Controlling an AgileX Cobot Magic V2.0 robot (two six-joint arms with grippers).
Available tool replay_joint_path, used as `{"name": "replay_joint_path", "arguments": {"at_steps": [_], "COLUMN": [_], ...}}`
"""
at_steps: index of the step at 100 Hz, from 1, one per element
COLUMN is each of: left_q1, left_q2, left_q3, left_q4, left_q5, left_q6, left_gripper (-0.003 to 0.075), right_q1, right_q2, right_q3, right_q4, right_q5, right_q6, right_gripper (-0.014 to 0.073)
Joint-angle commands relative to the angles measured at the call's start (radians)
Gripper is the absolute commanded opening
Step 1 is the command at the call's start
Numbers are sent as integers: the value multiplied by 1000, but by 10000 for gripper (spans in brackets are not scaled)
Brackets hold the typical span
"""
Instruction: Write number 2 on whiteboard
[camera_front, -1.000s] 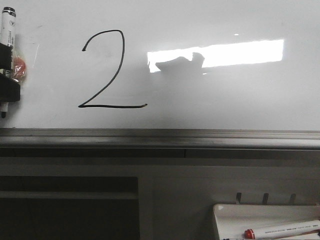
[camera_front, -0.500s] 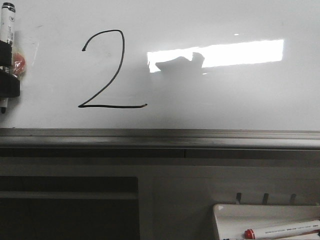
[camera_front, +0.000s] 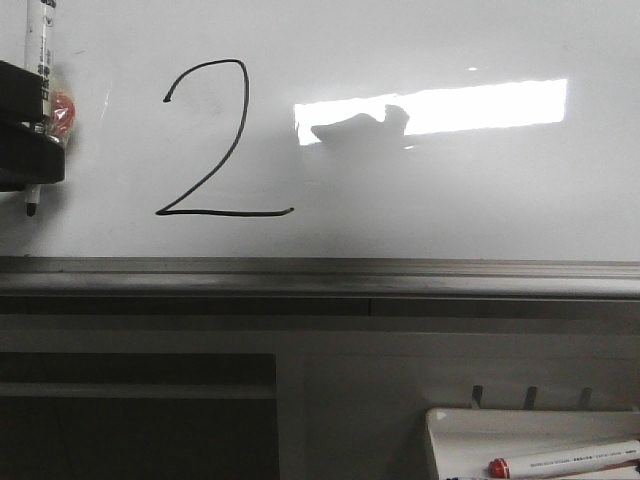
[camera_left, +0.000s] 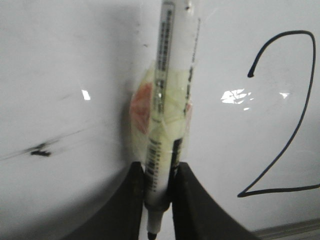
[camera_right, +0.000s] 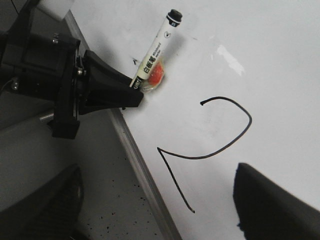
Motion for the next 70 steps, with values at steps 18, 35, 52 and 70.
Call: {"name": "replay_joint_path", "arguments": {"at_steps": [18,35,52,70], "left_q1": [-4,-4,-4,-6], "left_q2": [-12,-12,-12,-15], "left_q3": [-32,-32,-32,-32], "left_q4": [-2,-20,-20,-16], "left_q5": [-74,-79,-79,-80], "left_q6": [-10,-10,-10,-10], "left_gripper": [11,222,267,267], "right_q1": [-9,-9,-9,-9], "right_q2": [-34,-34,-34,-34], "right_q3": [-32,-32,-32,-32], "right_q4": [12,13,14,14], "right_q5": [-34,-22,-22,-22], "right_q6": [-8,-8,-8,-8], "right_gripper": [545,545,545,545]}}
